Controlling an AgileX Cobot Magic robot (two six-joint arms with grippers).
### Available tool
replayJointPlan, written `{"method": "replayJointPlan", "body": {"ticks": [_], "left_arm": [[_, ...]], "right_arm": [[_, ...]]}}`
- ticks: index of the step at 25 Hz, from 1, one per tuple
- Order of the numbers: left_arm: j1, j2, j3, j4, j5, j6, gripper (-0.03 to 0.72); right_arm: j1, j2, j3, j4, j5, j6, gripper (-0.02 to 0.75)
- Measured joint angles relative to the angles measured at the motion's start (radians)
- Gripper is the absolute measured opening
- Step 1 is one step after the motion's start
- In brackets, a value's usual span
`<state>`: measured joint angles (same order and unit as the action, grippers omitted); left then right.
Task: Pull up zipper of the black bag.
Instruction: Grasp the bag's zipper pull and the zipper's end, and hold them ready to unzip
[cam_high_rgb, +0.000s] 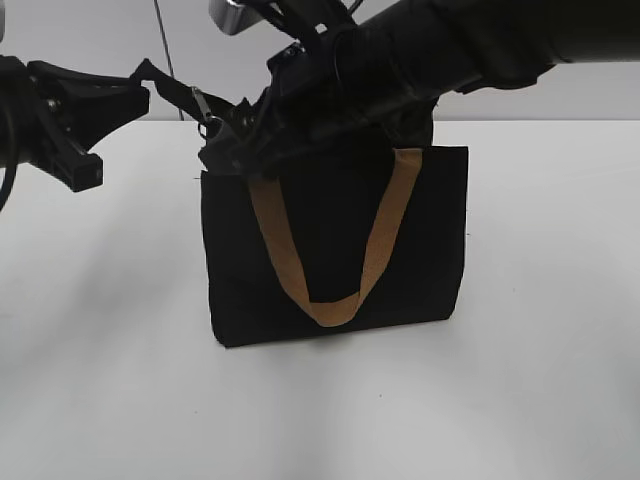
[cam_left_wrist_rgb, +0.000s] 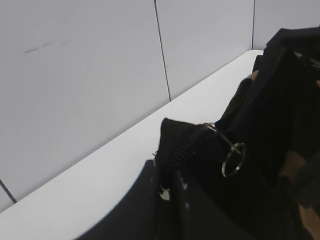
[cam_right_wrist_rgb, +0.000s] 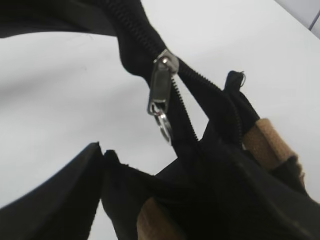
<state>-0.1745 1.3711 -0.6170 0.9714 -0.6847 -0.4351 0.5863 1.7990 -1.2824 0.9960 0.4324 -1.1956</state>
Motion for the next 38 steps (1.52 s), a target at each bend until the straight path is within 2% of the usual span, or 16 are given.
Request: {"method": "replayJointPlan", "body": {"ticks": [13, 21, 24, 38], "left_arm": [[0.0, 0.0, 0.0, 0.0, 0.001, 0.0, 0.027], [0.0, 0.0, 0.0, 0.0, 0.002, 0.0, 0.027], [0.0, 0.0, 0.0, 0.0, 0.002, 0.0, 0.027], [0.0, 0.0, 0.0, 0.0, 0.003, 0.0, 0.027]], "right_arm": [[0.065, 0.013, -0.016, 0.005, -0.052, -0.05, 0.51], [0.066, 0.013, -0.016, 0.005, -0.073, -0.042, 0.296], [0.066, 0.013, -0.016, 0.005, -0.049, -0.017, 0.255], [0.067, 0.042, -0.016, 0.04, -0.068, 0.005, 0.244]]}}
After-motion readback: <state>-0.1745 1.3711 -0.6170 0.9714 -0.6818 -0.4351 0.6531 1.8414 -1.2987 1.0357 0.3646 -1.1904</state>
